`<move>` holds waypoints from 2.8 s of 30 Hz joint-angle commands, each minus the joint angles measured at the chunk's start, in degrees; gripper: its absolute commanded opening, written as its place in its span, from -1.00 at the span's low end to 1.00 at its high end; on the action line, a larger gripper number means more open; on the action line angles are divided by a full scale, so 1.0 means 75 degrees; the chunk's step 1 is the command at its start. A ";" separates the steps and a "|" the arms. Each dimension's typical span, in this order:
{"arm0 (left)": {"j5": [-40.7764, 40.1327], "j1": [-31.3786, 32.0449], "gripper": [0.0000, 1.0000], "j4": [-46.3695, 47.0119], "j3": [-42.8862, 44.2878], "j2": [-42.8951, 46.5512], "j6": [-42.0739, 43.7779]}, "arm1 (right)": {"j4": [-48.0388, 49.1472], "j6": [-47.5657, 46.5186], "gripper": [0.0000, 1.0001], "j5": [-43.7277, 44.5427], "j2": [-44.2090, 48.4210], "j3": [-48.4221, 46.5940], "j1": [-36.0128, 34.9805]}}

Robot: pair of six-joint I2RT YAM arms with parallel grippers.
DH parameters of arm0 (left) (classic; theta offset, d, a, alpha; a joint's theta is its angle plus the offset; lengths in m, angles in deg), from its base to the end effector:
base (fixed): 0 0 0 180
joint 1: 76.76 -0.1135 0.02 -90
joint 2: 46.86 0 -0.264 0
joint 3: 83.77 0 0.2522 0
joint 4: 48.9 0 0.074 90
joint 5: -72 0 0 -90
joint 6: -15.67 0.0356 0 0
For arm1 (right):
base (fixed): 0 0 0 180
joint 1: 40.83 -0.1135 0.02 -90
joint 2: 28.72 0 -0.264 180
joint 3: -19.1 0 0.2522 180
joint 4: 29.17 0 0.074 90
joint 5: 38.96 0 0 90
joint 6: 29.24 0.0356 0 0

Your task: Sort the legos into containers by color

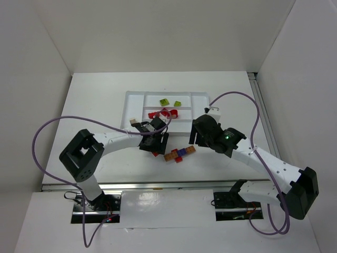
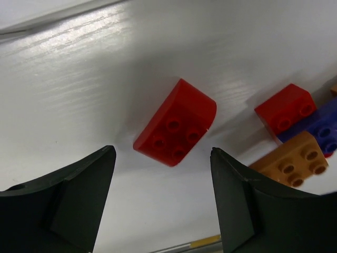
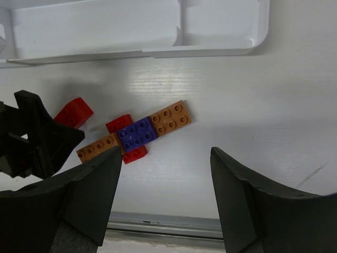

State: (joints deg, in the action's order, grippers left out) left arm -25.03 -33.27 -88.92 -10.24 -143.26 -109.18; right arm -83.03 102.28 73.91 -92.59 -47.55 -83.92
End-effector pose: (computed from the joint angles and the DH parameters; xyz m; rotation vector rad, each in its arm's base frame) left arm 0.2436 -0.2251 0.1805 0.1626 2.6804 -0.2810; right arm 0.1721 0.1421 0.2797 0.1371 2.3762 0.2095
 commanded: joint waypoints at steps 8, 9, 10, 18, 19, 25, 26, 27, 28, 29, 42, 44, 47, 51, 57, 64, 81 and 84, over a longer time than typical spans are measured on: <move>-0.0868 -0.0009 0.36 0.0173 0.0199 -0.0670 -0.0485 | 0.0061 0.0101 0.50 0.0056 0.0079 0.0043 0.0038; -0.0984 0.0061 0.26 0.0173 0.0199 -0.0566 -0.0486 | 0.0061 0.0101 0.50 0.0125 0.0079 0.0043 0.0038; -0.1078 0.0061 0.21 0.0173 0.0199 -0.0495 -0.0556 | 0.0061 0.0101 0.50 0.0126 0.0079 0.0043 0.0038; -0.0962 0.0061 -0.29 -0.0002 0.0222 0.0419 -0.0405 | 0.0061 0.0101 0.50 0.0126 0.0079 0.0043 0.0038; -0.0892 0.0131 -0.34 -0.0084 0.0362 0.0489 -0.0404 | 0.0061 0.0101 0.50 0.0126 0.0079 0.0043 0.0038; -0.0236 0.0132 -0.34 -0.0260 0.0994 0.0818 -0.0252 | -0.0172 0.0440 0.50 0.0664 0.0243 0.0043 0.0038; -0.0235 0.0132 -0.34 -0.0260 0.1448 0.0551 -0.0252 | -0.0324 0.0580 0.50 0.0862 0.0243 0.0043 0.0038; -0.0305 0.0132 -0.34 -0.0260 0.1720 0.0398 -0.0252 | -0.0418 0.0663 0.50 0.0969 0.0243 -0.0038 0.0038; -0.0305 0.0132 -0.34 -0.0330 0.2314 0.0002 -0.0252 | -0.0501 0.0745 0.50 0.1051 0.0418 -0.0039 0.0038; -0.0410 0.0132 -0.34 -0.0331 0.2633 -0.0234 -0.0252 | -0.0617 0.0850 0.50 0.1168 0.0512 -0.0039 0.0038; -0.0574 -0.0114 -0.29 -0.0401 0.6711 -0.3610 -0.0251 | -0.1602 0.1625 0.50 0.1803 0.1965 0.0032 0.0038; -0.0575 -0.0184 -0.29 -0.0401 0.7041 -0.4042 -0.0344 | -0.1603 0.1625 0.50 0.1802 0.2118 0.0032 0.0038; -0.0645 -0.0277 -0.29 -0.0401 0.7335 -0.4221 -0.0590 | -0.1603 0.1788 0.50 0.1708 0.2201 0.0102 0.0038; -0.0470 -0.0559 -0.29 -0.0483 0.7336 -0.4513 -0.0674 | -0.1685 0.1859 0.50 0.1626 0.2294 0.0172 0.0038; -0.0329 -0.0700 0.11 -0.0553 0.7476 -0.4853 -0.0603 | -0.1685 0.1859 0.50 0.1626 0.2201 0.0172 0.0038; -0.0726 -0.0781 0.37 -0.0822 0.7476 -0.4854 -0.0451 | -0.1615 0.1859 0.50 0.1556 0.2060 0.0102 0.0038; 0.0398 -0.0548 0.34 -0.0530 0.6189 -0.2292 0.0416 | -0.1404 0.1799 0.50 0.1345 0.1826 0.0242 0.0038; 0.0398 -0.0407 0.37 -0.0612 0.5042 -0.1435 0.0895 | -0.1404 0.1871 0.50 0.1345 0.1990 0.0394 0.0038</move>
State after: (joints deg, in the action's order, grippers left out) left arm -23.87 -37.45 -93.01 32.51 -161.31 -106.93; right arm -94.13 115.17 83.18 -79.00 -45.84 -83.92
